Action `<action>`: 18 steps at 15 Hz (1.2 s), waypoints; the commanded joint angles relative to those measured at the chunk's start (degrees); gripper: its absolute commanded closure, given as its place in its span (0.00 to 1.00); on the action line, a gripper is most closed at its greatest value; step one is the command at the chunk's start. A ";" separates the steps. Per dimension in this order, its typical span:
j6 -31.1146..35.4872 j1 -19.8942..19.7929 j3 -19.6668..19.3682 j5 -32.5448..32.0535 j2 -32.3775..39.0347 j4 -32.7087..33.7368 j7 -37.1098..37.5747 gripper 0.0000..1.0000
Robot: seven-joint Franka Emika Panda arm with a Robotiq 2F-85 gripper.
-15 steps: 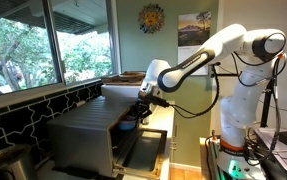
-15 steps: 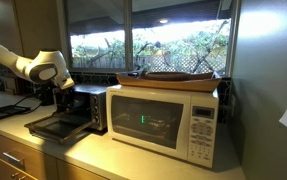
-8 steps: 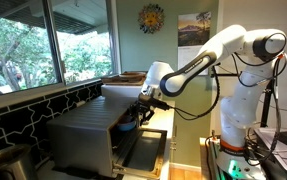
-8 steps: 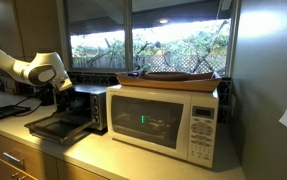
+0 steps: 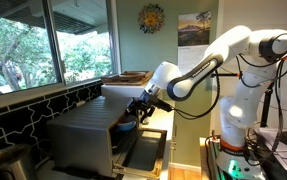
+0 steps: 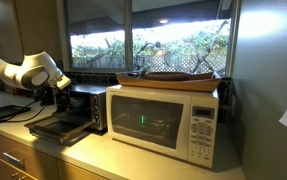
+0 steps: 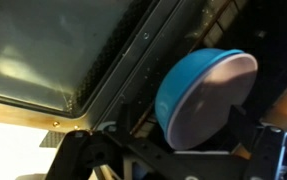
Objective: Put the purple bowl inside the blue bowl then place the two bowls in the toaster oven
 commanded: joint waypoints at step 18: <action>-18.93 9.38 -7.74 0.61 -22.50 -5.81 -41.07 0.00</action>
